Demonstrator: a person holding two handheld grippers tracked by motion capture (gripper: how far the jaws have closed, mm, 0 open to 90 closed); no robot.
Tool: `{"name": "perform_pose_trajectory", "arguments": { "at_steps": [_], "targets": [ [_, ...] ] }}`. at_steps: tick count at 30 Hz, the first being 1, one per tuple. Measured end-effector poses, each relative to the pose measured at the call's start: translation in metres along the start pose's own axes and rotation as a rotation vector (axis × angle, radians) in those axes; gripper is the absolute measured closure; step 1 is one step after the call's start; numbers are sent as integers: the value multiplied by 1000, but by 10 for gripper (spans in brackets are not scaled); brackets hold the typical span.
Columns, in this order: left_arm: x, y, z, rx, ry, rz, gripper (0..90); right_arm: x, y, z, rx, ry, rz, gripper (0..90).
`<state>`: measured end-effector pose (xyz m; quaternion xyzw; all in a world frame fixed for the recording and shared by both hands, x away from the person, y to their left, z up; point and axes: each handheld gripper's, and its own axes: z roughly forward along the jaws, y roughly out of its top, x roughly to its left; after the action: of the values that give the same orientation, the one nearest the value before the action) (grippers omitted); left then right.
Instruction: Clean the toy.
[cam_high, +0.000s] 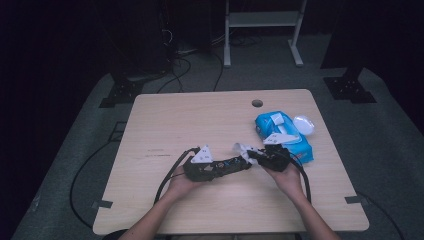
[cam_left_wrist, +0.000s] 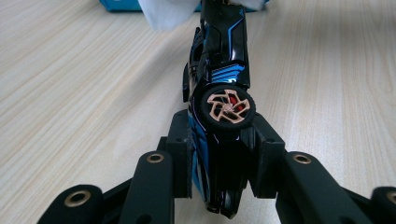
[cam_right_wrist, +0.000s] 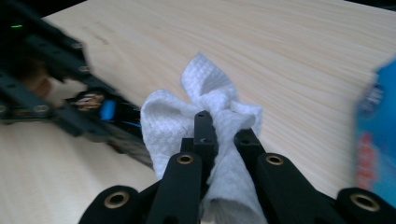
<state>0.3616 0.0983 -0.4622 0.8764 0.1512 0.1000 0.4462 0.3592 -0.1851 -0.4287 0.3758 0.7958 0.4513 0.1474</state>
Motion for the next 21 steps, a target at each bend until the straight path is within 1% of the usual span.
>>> {"name": "perform_pose_trajectory", "arguments": {
  "at_steps": [1, 2, 3, 4, 5, 6, 7, 10, 11, 12, 13, 16, 17, 21],
  "targets": [
    [1, 0, -1, 3, -1, 3, 666, -4, -1, -1, 0, -11, 7, 832],
    [1, 0, -1, 3, -1, 3, 666, -4, -1, -1, 0, -11, 7, 832],
    [1, 0, -1, 5, -2, 4, 666, -14, -5, -5, -2, -29, 44, 831],
    [1, 0, -1, 4, -2, 3, 666, -14, -5, -5, -2, -29, 44, 831],
    [1, -1, -1, 3, -2, 2, 665, -17, -5, -6, -12, -20, 60, 832],
    [1, -1, -1, 3, -2, 2, 665, -17, -5, -6, -12, -20, 60, 832],
    [1, -1, -1, 3, -2, 2, 665, -14, -5, -4, -5, -18, 48, 831],
    [1, 0, -1, 5, -1, 3, 665, -11, -5, 0, 4, -6, 35, 832],
    [1, 0, -1, 6, 0, 5, 665, -8, -5, 3, 7, 4, 35, 832],
    [1, 0, -1, 6, 0, 5, 665, -8, -5, 3, 7, 4, 35, 832],
    [1, 0, -2, 6, 1, 6, 665, -3, -3, 4, 10, 2, 17, 832],
    [1, 0, -2, 8, 0, 6, 665, 0, -2, 3, 15, 7, 7, 832],
    [2, 0, -2, 11, 0, 9, 665, 2, 0, 2, 19, -2, -13, 832],
    [1, 0, -2, 9, 1, 9, 665, 3, 2, 1, 12, -2, -24, 832]
  ]
}}
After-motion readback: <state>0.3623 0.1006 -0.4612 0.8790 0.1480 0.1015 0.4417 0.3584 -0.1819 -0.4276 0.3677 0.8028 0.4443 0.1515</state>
